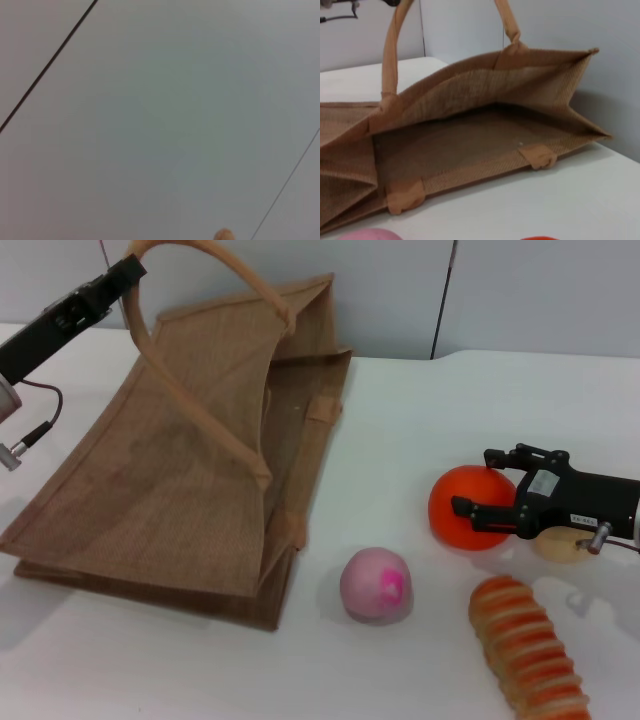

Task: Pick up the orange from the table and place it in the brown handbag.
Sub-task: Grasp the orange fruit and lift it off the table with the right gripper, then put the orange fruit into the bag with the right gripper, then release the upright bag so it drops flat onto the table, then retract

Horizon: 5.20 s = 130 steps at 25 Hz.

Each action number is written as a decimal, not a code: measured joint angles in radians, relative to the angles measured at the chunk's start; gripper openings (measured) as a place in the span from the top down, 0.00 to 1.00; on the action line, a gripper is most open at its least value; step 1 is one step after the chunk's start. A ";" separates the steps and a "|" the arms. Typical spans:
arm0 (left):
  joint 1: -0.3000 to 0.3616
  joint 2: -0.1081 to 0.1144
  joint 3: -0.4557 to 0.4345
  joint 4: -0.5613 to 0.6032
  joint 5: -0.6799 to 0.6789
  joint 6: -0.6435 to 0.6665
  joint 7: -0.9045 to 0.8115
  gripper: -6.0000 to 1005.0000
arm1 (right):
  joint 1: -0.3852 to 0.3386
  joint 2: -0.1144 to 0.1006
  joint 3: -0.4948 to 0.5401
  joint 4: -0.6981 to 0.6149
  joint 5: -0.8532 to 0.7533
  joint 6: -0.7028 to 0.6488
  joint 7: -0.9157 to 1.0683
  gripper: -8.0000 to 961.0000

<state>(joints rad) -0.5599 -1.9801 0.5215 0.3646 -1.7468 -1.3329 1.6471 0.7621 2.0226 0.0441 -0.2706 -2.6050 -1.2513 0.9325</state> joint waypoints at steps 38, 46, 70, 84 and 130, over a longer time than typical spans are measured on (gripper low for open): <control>-0.008 0.000 0.002 -0.001 0.003 -0.048 -0.005 0.87 | 0.011 0.001 -0.043 -0.003 0.042 -0.130 -0.065 0.65; -0.032 -0.003 0.009 -0.002 0.004 -0.093 -0.010 0.86 | 0.075 0.006 -0.043 0.027 0.076 -0.134 -0.094 0.75; -0.118 -0.011 0.017 -0.030 0.029 -0.287 -0.085 0.87 | 0.320 0.011 -0.079 0.334 0.062 0.139 -0.239 0.90; -0.130 -0.011 0.001 -0.030 0.007 -0.422 -0.132 0.87 | 0.320 0.012 -0.056 0.351 0.076 0.252 -0.265 0.92; -0.062 0.010 -0.026 -0.100 -0.025 -0.001 0.045 0.86 | -0.074 0.004 0.277 0.038 0.279 -0.167 -0.268 0.21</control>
<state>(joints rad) -0.6215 -1.9703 0.4954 0.2644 -1.7716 -1.3341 1.6921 0.6877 2.0262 0.3215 -0.2325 -2.3257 -1.4185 0.6648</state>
